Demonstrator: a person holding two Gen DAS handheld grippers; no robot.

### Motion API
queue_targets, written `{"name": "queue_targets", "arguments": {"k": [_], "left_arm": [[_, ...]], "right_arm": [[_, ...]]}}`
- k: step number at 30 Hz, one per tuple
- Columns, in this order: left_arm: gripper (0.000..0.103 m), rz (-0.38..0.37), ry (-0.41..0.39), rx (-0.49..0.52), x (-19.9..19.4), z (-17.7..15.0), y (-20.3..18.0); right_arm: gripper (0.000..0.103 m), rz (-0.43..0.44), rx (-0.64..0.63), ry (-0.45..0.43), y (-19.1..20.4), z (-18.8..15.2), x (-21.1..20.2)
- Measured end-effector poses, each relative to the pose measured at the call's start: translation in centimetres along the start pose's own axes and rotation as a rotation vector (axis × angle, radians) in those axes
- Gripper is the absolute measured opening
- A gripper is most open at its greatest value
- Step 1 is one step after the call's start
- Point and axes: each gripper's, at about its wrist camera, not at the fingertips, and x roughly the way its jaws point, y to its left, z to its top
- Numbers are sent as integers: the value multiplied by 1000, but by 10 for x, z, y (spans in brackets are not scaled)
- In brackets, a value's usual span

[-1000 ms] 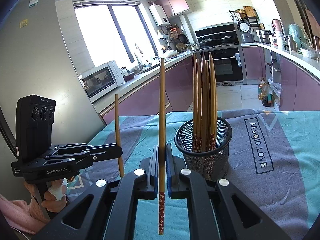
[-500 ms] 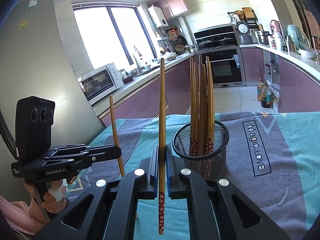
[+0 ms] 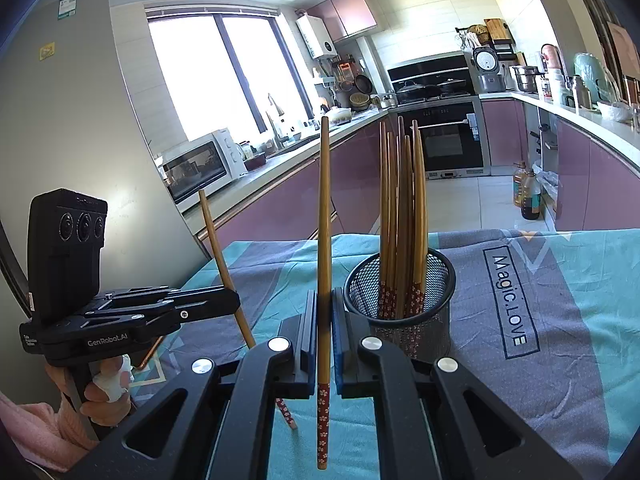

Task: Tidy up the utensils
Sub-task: 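Carry both upright chopsticks over the black mesh cup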

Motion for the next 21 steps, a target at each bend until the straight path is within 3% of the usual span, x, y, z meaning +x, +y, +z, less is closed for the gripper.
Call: {"name": "queue_targets", "arguments": {"k": [21], "left_arm": [[8, -13, -17, 16, -6, 8, -4]], "right_arm": [[6, -4, -2, -18, -3, 7, 5]]}}
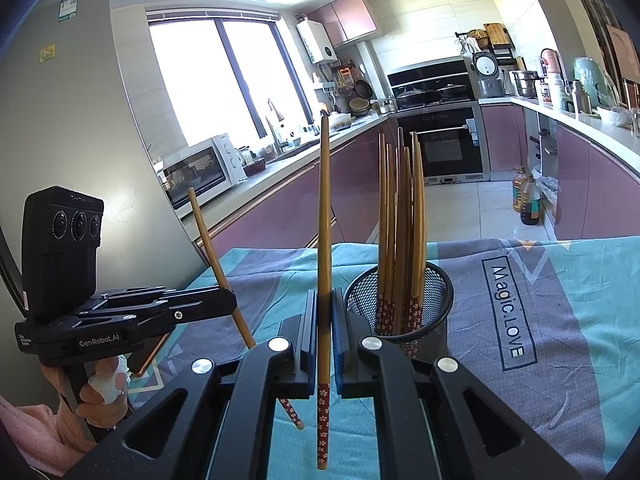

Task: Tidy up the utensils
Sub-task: 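Carry both upright chopsticks over the black mesh cup, then lower the left tool's chopstick into the cup while the right tool follows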

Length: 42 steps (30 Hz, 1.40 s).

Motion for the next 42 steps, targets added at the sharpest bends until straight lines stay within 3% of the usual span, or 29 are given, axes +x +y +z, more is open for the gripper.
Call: {"name": "queue_targets", "arguments": {"k": [42], "left_arm": [[8, -4, -101, 47, -28, 41, -16]], "right_arm": [[6, 1, 21, -71, -17, 36, 9]]}}
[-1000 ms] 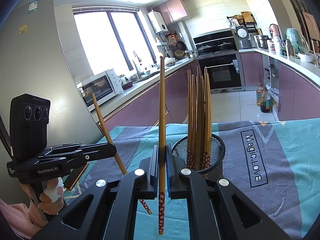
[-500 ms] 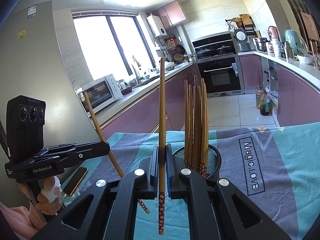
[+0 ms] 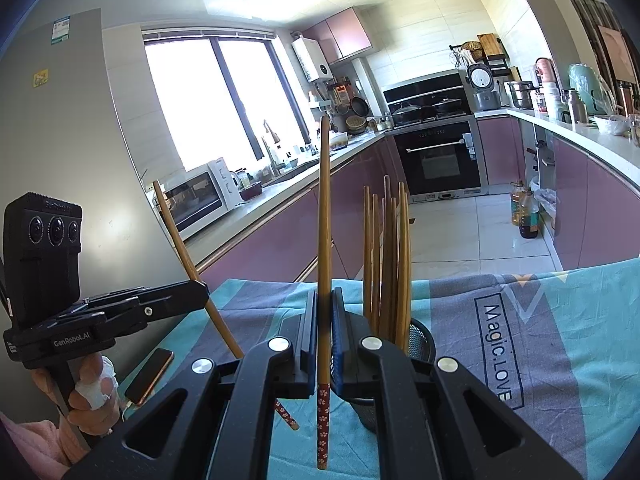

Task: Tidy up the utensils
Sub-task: 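Lower the left tool's chopstick into the cup while the right tool follows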

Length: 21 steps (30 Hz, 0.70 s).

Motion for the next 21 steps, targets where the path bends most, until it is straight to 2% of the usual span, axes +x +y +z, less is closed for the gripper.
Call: {"name": "queue_targets", "arguments": {"k": [21], "left_arm": [[8, -17, -80, 30, -16, 27, -10]], "right_arm": [[6, 5, -5, -41, -1, 22, 2]]}}
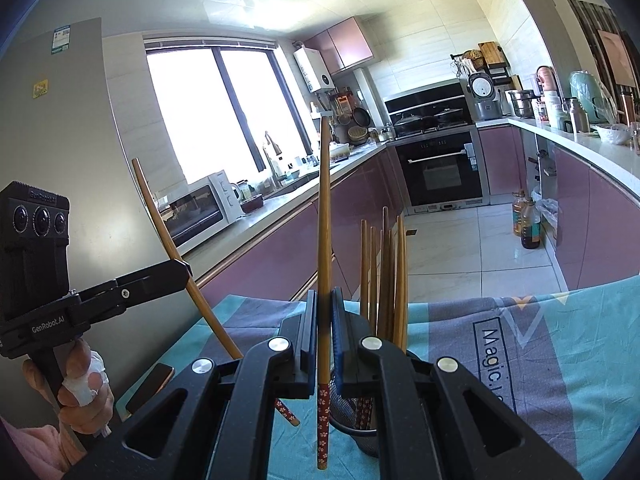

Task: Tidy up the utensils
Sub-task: 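Lower the left tool's chopstick into the cup while the right tool follows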

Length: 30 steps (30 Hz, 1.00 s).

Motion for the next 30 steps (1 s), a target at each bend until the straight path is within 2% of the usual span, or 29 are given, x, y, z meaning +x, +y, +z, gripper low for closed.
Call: {"name": "queue_targets", "arguments": {"k": [11, 30], "left_arm": [[8, -13, -38, 22, -11, 4, -9], [8, 0, -28, 29, -6, 20, -4]], "right_arm": [[6, -2, -6, -19, 1, 8, 1], [6, -21, -10, -31, 2, 15, -1]]}}
